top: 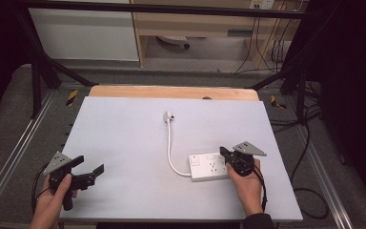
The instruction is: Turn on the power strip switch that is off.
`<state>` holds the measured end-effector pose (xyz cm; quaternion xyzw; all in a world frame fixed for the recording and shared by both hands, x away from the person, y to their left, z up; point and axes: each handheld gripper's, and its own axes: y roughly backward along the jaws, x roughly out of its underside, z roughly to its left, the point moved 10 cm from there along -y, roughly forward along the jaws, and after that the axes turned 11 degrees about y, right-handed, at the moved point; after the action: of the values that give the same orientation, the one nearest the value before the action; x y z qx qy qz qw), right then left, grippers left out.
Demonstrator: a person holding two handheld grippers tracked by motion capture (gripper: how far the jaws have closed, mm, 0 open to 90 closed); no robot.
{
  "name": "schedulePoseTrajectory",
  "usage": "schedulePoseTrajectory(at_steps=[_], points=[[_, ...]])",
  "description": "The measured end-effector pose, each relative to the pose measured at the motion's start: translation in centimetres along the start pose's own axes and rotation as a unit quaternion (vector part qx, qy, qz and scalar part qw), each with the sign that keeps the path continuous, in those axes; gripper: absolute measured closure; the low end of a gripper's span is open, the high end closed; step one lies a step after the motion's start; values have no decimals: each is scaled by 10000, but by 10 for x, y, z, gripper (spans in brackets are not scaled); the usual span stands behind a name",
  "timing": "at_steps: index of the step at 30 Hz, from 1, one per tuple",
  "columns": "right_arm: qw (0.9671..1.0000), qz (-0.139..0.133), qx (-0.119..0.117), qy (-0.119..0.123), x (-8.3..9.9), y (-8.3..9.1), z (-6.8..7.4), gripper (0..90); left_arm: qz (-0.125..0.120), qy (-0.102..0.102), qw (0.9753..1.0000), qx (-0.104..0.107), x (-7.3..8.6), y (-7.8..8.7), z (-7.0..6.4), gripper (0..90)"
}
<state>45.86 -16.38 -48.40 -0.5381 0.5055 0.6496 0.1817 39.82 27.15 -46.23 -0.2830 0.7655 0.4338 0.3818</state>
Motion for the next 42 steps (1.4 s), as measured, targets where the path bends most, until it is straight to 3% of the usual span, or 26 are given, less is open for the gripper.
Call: schedulePoseTrajectory(at_steps=[8, 42], points=[[9998, 194, -46, -54, 9, -5, 1, 900, 7, -6, 10000, 5, 0, 0, 0, 80], [9991, 246, -150, -302, 15, -7, 1, 900, 27, -55, 10000, 3, 0, -1, -1, 82]])
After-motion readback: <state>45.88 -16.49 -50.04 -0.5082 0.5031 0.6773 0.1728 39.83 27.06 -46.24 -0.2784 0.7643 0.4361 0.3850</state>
